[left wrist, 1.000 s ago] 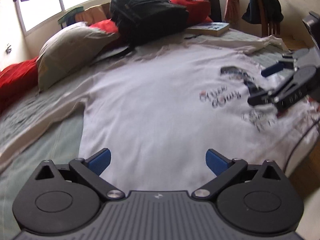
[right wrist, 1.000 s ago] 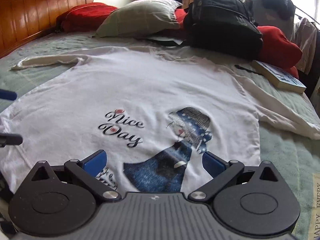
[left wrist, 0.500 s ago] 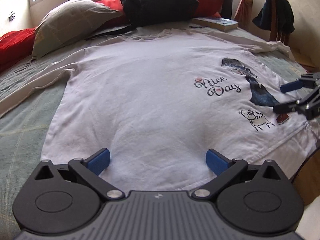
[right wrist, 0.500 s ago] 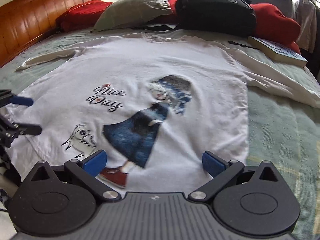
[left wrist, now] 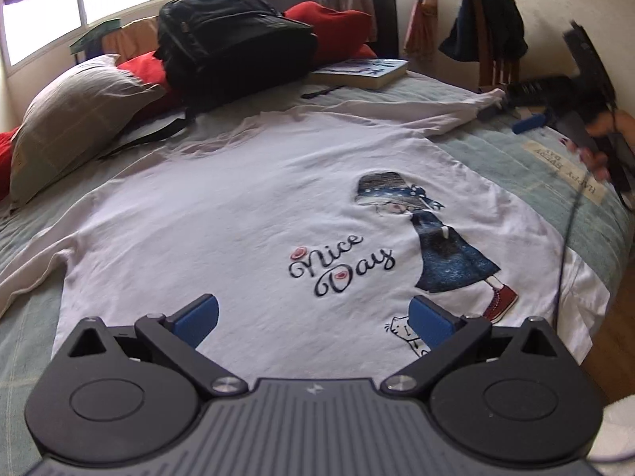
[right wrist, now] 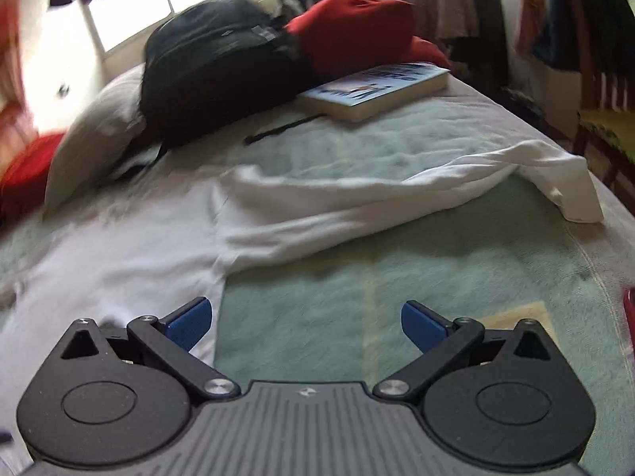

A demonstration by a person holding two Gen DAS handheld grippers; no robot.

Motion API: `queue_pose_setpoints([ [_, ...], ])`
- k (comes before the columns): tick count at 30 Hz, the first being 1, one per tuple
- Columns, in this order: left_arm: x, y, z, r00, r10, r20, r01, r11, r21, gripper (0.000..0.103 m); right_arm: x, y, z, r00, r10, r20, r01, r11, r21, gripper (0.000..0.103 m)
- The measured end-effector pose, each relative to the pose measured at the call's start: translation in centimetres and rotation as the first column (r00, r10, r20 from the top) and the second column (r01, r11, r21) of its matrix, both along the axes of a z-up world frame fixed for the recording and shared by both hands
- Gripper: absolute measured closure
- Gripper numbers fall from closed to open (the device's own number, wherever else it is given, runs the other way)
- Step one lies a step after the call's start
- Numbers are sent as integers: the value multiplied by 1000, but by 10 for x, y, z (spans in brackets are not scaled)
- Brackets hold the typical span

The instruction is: Fold clothes

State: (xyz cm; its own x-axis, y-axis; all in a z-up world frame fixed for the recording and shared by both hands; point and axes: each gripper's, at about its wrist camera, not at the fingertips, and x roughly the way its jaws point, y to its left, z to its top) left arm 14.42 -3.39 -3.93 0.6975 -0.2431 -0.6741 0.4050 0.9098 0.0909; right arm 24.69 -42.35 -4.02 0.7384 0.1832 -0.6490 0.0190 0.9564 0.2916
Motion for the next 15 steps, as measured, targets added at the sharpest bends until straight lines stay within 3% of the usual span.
queue_pose_setpoints([
  [9,17,13,4,999,37,-1,-37,999,-31,2,92,-20,-1,997,46,-59,-36,986,166,0],
  [15,23,25,5,998,62,-1,-62,997,-40,2,142,-6,-16,993,48,-104,-34,991,132,0],
])
